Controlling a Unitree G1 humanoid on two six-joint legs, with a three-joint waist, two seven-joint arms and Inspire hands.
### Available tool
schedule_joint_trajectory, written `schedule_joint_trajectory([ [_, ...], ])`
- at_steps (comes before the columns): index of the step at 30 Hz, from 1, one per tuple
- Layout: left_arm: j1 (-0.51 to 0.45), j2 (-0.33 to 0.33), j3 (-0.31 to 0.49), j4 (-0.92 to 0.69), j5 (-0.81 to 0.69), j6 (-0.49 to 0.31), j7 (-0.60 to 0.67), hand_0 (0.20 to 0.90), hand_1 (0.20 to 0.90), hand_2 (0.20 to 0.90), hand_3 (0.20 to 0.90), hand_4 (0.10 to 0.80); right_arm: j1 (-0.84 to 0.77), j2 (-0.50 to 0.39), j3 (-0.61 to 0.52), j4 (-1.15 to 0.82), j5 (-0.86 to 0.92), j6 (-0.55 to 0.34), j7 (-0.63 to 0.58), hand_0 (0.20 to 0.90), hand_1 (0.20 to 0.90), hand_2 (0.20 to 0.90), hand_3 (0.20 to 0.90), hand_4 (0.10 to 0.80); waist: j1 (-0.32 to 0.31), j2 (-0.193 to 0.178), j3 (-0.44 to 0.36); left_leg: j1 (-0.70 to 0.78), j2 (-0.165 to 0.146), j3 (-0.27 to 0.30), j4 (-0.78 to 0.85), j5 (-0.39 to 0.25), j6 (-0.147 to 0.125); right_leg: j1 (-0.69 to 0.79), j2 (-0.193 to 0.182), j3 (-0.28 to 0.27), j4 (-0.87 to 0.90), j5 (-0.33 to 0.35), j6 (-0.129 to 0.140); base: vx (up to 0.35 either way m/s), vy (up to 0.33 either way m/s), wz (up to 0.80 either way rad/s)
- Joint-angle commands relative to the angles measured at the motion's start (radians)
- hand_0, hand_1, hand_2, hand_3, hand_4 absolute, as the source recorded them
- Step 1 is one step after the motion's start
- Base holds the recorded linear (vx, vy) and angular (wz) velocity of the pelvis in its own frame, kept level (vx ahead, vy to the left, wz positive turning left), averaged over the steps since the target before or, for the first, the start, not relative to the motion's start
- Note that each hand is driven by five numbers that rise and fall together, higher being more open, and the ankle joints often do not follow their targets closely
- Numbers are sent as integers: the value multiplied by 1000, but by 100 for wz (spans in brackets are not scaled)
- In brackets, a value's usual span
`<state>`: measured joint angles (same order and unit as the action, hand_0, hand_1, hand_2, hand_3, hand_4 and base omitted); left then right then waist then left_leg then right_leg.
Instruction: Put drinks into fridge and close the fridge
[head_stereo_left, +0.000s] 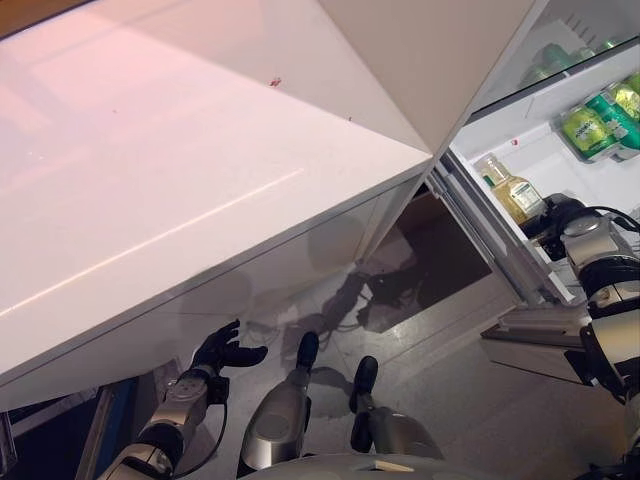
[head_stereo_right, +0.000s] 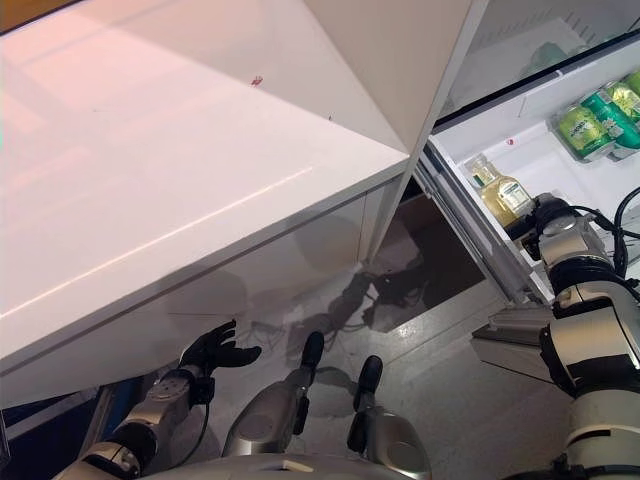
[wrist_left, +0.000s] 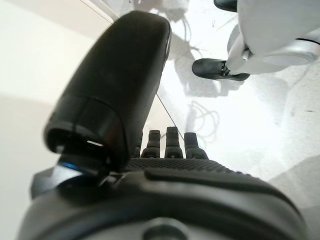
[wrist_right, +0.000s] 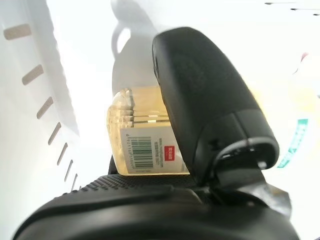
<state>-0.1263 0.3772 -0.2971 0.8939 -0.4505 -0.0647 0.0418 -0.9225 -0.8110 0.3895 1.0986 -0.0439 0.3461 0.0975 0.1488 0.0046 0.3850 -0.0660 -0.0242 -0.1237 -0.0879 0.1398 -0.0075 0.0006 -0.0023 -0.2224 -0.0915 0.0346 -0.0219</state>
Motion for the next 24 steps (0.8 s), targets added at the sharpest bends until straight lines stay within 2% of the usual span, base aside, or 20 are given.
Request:
schedule_joint_trajectory([
  [1, 18, 1, 3, -50, 17, -66, 14, 900, 900, 900, 900, 800, -108, -127, 87, -46, -17, -16, 0, 900, 900, 900, 900, 800, 19, -17, -32, 3, -18, 75, 39, -106, 9, -45, -26, 39, 65, 1, 46, 0, 0, 0],
  [8, 30, 4, 15, -44, 43, -46, 19, 900, 900, 900, 900, 800, -106, -122, 67, -107, 24, -10, 18, 900, 900, 900, 900, 800, 12, -29, -54, 34, -17, 85, 26, -109, 10, -23, -26, 43, 63, -1, 48, 6, 25, -1],
  [15, 70, -7, 53, -4, 72, -26, 20, 900, 900, 900, 900, 800, -64, -157, 21, -265, 91, -39, 15, 900, 900, 900, 900, 800, -16, -60, -119, 82, -13, 99, 7, -119, 7, 14, -22, 62, 52, -6, 54, 17, 57, -8],
  [20, 98, -14, 86, 25, 111, -13, 23, 900, 900, 900, 900, 800, -19, -230, -41, -468, 164, -49, -44, 900, 900, 900, 900, 800, -46, -86, -176, 116, -12, 118, 4, -129, 9, 41, -24, 79, 55, -11, 61, 31, 62, -14],
  [24, 112, -25, 104, 63, 144, -22, 17, 900, 900, 900, 900, 800, 67, -281, -191, -634, 160, -171, -233, 900, 900, 900, 900, 800, -79, -96, -237, 154, -15, 138, 8, -149, 18, 68, -23, 106, 64, -21, 67, 61, 66, -23],
])
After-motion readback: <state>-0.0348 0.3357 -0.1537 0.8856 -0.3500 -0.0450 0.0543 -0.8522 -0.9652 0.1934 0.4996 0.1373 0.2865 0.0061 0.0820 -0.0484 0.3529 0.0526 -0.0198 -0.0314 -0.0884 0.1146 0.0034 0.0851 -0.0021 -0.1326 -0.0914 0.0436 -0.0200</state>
